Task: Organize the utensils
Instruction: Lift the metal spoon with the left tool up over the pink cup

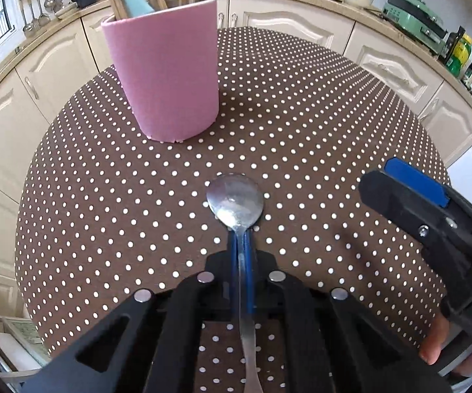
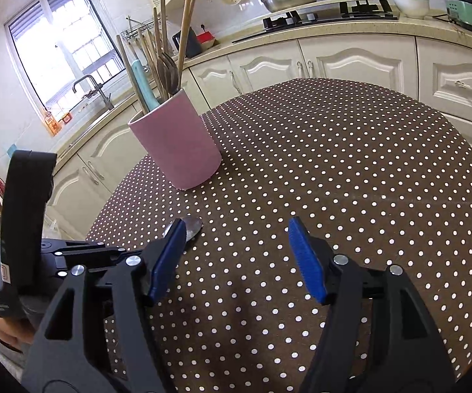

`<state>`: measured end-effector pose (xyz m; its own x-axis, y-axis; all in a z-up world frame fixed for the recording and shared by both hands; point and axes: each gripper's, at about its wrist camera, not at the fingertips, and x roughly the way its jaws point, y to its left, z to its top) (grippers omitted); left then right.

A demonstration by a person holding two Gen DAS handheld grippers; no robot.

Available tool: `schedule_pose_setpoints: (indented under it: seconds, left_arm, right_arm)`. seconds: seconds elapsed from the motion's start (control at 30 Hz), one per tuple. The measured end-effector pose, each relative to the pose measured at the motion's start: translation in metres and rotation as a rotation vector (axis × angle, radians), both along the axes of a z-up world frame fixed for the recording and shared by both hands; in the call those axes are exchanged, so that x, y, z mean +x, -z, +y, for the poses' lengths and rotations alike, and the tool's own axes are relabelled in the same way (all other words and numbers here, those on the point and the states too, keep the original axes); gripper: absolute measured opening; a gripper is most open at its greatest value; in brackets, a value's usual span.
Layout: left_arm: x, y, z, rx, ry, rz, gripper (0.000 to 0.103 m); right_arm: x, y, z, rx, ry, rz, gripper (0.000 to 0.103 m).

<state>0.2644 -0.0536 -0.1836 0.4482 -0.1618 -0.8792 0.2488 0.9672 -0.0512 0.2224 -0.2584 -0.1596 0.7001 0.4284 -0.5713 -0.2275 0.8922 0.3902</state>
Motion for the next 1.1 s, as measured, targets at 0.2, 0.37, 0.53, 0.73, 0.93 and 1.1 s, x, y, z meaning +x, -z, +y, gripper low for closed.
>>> schedule_pose_setpoints:
  seconds: [0.2, 0.37, 0.53, 0.73, 0.93, 1.1]
  left_arm:
    - [-0.005, -0.030, 0.017, -0.065, -0.022, -0.135, 0.004]
    - [-0.021, -0.065, 0.035, -0.131, -0.026, -0.272, 0.004]
    - [-0.027, -0.095, 0.045, -0.169, -0.034, -0.438, 0.004]
    - [-0.019, -0.120, 0.046, -0.196, -0.063, -0.555, 0.004]
    - [-0.009, -0.154, 0.046, -0.202, -0.096, -0.656, 0.004]
    - [-0.003, -0.178, 0.046, -0.162, -0.110, -0.751, 0.004]
  right_arm:
    - [0.005, -0.008, -0.003, 0.021, -0.004, -0.015, 0.065]
    - [0.010, -0.020, -0.005, 0.041, 0.004, -0.047, 0.065]
    - [0.015, -0.036, -0.006, 0.052, 0.018, -0.097, 0.065]
    - [0.027, -0.058, -0.009, 0.060, 0.033, -0.158, 0.067]
    - [0.048, -0.083, -0.006, 0.066, 0.030, -0.215, 0.067]
    - [0.065, -0.094, 0.000, 0.069, 0.022, -0.239, 0.068]
